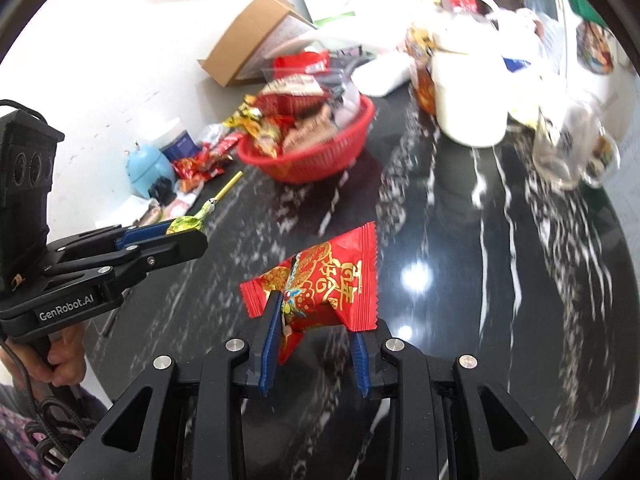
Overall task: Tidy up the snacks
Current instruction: 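Carry the lollipop and red candy packet with both grippers over the basket, then open both grippers to drop the lollipop and candy packet into the basket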
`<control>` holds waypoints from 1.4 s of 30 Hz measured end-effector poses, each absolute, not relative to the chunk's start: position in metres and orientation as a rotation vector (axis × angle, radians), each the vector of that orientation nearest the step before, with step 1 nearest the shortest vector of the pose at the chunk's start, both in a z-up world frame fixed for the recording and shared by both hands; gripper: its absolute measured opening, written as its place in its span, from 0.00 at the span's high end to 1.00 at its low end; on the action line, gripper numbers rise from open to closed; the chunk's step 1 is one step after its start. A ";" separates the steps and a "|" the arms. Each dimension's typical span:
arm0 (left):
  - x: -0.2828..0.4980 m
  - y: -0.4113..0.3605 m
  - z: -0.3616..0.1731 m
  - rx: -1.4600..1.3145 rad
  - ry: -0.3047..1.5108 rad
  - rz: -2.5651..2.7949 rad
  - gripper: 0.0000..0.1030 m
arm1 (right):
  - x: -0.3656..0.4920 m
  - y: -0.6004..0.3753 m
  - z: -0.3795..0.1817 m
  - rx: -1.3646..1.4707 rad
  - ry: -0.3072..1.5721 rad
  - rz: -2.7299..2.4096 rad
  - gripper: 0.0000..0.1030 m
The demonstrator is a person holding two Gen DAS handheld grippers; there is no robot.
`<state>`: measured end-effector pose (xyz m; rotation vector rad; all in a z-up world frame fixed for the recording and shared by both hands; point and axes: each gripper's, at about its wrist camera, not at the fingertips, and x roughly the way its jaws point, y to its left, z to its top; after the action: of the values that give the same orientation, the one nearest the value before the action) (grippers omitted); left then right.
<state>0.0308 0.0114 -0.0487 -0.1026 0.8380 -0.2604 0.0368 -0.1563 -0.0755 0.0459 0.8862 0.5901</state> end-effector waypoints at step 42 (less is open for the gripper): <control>0.167 0.074 -0.018 -0.150 0.685 -0.084 0.75 | 0.228 -0.072 -0.059 -0.345 0.837 0.401 0.71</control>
<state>0.1668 0.0744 -0.0178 -0.1498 0.6852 -0.0838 0.2275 -0.0715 -0.0585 -0.3446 0.8375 0.4011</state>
